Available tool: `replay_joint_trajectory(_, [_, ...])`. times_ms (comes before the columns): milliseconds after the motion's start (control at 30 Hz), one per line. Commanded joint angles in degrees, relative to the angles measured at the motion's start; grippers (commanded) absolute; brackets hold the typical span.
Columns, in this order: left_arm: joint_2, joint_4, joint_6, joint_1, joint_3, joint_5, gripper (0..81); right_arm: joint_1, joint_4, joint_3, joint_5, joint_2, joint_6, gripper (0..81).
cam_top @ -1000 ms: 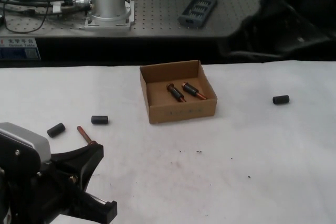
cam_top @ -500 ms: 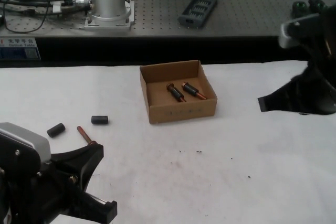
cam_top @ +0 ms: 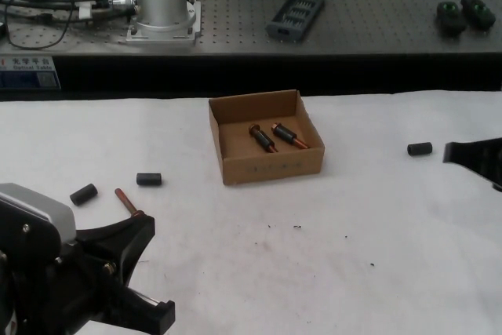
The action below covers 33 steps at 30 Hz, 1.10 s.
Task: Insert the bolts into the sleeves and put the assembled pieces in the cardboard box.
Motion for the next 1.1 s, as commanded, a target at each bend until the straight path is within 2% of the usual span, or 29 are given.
replay_joint_trajectory(0, [-0.5,-0.4,0.5,0.2,-0.4,-0.4,0.6,-1.8,2.5,0.0,0.0,-1.0,0.7,6.4])
replay_joint_trajectory(267, [-0.5,-0.4,0.5,0.2,-0.4,-0.4,0.6,-6.6,8.7,0.0,-5.3,-1.0,4.5,5.9])
replay_joint_trajectory(367, [-0.5,-0.4,0.5,0.2,-0.4,-0.4,0.6,-7.7,9.6,0.0,-6.4,-1.0,4.5,0.3])
replay_joint_trajectory(500, [-0.5,-0.4,0.5,0.2,-0.4,-0.4,0.6,-8.9,10.2,0.0,-5.9,-1.0,4.5,22.1])
replay_joint_trajectory(567, [-0.5,-0.5,0.4,0.2,-0.4,-0.4,0.6,-10.0,10.2,0.0,-3.6,-1.0,4.5,29.8])
replay_joint_trajectory(633, [-0.5,-0.5,0.4,0.2,-0.4,0.1,0.6,-11.3,10.2,0.0,-1.9,-0.9,4.5,30.3])
replay_joint_trajectory(767, [-0.5,-0.5,0.4,0.2,-0.4,0.3,0.6,-15.1,8.9,0.0,-2.9,-0.1,4.5,30.3])
replay_joint_trajectory(1067, [-0.5,-0.5,0.4,0.2,-0.4,0.3,0.6,-21.7,4.1,-0.9,-11.4,8.0,3.9,30.3])
